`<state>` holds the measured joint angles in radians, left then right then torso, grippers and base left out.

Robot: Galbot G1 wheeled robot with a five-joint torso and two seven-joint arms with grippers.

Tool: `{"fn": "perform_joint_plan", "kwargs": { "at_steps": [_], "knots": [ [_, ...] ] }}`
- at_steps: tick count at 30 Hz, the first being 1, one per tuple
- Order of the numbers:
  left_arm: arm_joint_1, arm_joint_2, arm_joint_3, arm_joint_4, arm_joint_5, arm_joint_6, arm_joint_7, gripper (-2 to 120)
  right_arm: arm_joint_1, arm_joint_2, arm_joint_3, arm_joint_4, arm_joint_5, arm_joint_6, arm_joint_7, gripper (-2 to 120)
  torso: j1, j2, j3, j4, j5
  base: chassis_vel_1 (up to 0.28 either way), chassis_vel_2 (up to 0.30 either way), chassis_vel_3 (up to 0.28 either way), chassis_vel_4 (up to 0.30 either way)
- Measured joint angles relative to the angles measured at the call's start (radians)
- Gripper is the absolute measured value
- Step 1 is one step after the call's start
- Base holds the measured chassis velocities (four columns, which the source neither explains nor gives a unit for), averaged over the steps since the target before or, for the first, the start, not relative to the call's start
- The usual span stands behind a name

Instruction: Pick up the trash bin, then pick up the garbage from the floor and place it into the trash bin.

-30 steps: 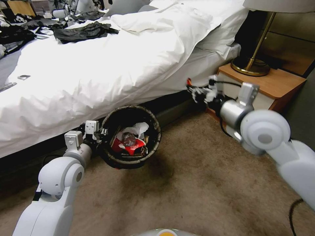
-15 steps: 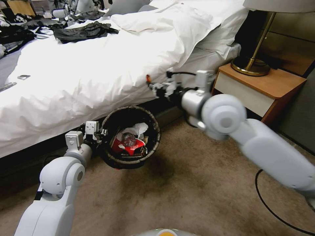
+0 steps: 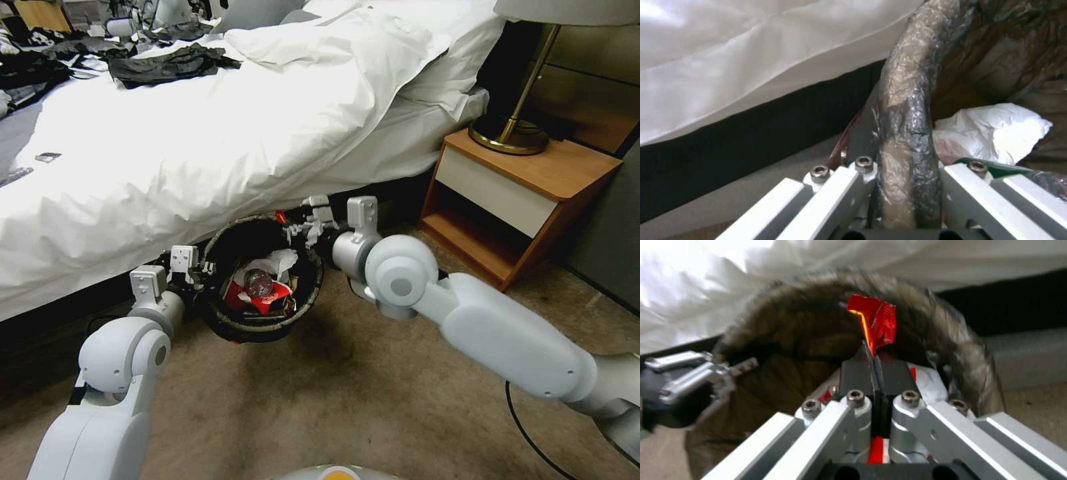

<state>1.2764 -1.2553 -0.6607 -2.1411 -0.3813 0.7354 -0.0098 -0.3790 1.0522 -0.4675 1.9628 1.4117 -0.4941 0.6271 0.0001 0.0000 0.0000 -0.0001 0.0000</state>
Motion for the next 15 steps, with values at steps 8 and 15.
{"fn": "perform_joint_plan", "kwargs": {
  "at_steps": [8,15],
  "knots": [
    [0.000,-0.001,-0.003,0.004,0.001,0.000,0.001,1,-0.005,0.036,-0.021,-0.045,-0.013,0.000,0.002,0,0.000,0.000,0.000,0.0001,0.0000,0.000,0.000,0.000,0.000],
    [0.001,-0.004,-0.003,0.011,0.003,0.000,0.002,1,0.008,0.079,-0.042,-0.068,-0.021,0.000,0.001,0,0.000,0.000,0.000,0.0002,-0.0001,0.000,0.000,0.000,0.000]
  ]
}}
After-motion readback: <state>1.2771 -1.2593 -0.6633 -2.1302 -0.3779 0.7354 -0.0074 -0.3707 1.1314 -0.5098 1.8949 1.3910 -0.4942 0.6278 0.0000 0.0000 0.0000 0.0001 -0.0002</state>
